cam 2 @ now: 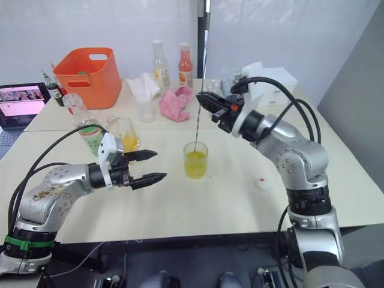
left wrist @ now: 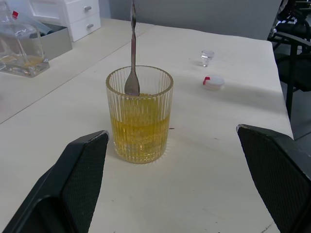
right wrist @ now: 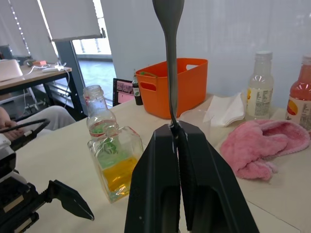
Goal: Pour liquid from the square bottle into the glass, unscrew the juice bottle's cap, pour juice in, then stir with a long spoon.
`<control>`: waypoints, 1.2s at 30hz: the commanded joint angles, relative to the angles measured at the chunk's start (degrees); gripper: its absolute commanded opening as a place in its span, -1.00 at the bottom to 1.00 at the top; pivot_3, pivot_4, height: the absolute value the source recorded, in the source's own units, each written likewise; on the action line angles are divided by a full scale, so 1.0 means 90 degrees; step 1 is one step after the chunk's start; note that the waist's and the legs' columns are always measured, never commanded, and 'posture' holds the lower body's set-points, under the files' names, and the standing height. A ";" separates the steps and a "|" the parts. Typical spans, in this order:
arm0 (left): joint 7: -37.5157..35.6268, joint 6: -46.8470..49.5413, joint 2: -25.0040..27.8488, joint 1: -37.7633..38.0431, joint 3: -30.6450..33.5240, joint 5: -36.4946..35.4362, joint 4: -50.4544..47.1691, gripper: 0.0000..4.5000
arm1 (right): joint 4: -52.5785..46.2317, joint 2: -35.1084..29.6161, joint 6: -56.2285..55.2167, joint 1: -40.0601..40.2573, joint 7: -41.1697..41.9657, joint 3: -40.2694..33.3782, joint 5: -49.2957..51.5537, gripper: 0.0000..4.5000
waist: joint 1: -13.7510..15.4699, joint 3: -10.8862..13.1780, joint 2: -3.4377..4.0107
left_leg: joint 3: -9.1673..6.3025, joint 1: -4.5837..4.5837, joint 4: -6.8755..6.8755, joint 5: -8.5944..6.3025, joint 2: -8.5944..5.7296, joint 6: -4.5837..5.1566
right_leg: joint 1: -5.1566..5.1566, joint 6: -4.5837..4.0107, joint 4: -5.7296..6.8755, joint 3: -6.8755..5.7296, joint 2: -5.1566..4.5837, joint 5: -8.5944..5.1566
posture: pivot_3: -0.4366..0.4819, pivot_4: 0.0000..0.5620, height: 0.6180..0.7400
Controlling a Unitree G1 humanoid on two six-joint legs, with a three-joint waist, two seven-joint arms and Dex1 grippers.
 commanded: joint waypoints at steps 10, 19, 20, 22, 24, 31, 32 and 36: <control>-0.0122 -0.0132 -0.0089 -0.0031 -0.0003 0.0018 0.0034 0.98 | 0.0091 0.0083 -0.0421 0.0047 0.0657 0.0086 -0.1257 -1.00 | 0.0001 0.0000 0.0000 | 0.0000 0.0000 0.0000 0.0001 -0.0002 -0.0002 | 0.0000 0.0000 -0.0001 -0.0003 0.0000 0.0000 | -0.05 -0.47 1.00; -0.0111 -0.0107 -0.0108 0.0051 0.0006 -0.0026 -0.0051 0.98 | -0.0877 -0.0145 0.0322 0.0250 0.0979 0.0074 -0.0986 -1.00 | -0.0017 0.0000 0.0000 | -0.0002 0.0001 0.0000 0.0002 0.0000 -0.0004 | 0.0000 0.0000 0.0000 -0.0004 0.0000 0.0000 | -0.05 -0.47 1.00; -0.0108 -0.0106 -0.0108 0.0060 0.0005 -0.0027 -0.0062 0.98 | -0.0932 -0.0127 0.0382 0.0256 0.0986 0.0069 -0.0974 -1.00 | -0.0020 0.0000 0.0000 | -0.0002 0.0001 0.0000 0.0002 0.0000 -0.0004 | 0.0000 0.0000 0.0000 -0.0004 0.0000 0.0000 | -0.05 -0.47 1.00; -0.0098 -0.0095 -0.0113 0.0069 0.0002 -0.0031 -0.0086 0.98 | -0.0995 -0.0072 0.0478 0.0243 0.0969 0.0045 -0.0946 -1.00 | -0.0018 0.0000 0.0000 | -0.0003 0.0001 0.0000 0.0002 0.0000 -0.0005 | 0.0001 0.0000 0.0000 -0.0004 0.0000 0.0000 | -0.05 -0.47 1.00; -0.0079 -0.0074 -0.0118 0.0071 -0.0001 -0.0038 -0.0115 0.98 | -0.1005 0.0050 0.0535 0.0195 0.0909 -0.0005 -0.0889 -1.00 | -0.0014 0.0000 0.0000 | -0.0003 0.0001 0.0000 0.0003 0.0000 -0.0005 | 0.0001 0.0000 0.0000 -0.0005 0.0000 0.0000 | -0.05 -0.47 1.00; -0.0015 -0.0023 -0.0132 0.0068 -0.0005 -0.0045 -0.0190 0.98 | -0.0480 0.0517 0.0094 0.0097 0.0787 -0.0053 -0.1192 -1.00 | -0.0020 0.0000 0.0000 | -0.0003 0.0001 0.0001 0.0003 -0.0001 -0.0005 | 0.0001 0.0000 0.0001 -0.0005 0.0000 0.0000 | -0.05 -0.47 1.00; -0.0002 -0.0014 -0.0135 0.0071 -0.0008 -0.0048 -0.0206 0.98 | -0.0304 0.0551 -0.0091 0.0109 0.0821 -0.0031 -0.1324 -1.00 | -0.0019 0.0000 0.0000 | -0.0003 0.0001 0.0001 0.0003 -0.0002 -0.0005 | 0.0002 0.0000 0.0001 -0.0005 0.0000 0.0000 | -0.05 -0.47 1.00; 0.0028 0.0049 -0.0128 0.0102 -0.0004 -0.0081 -0.0291 0.98 | 0.0129 0.0589 -0.0480 0.0040 0.0842 -0.0142 -0.1572 -1.00 | -0.0016 0.0000 0.0000 | -0.0003 0.0001 0.0001 0.0003 -0.0004 -0.0006 | 0.0002 0.0000 0.0001 -0.0006 0.0000 0.0000 | -0.05 -0.47 1.00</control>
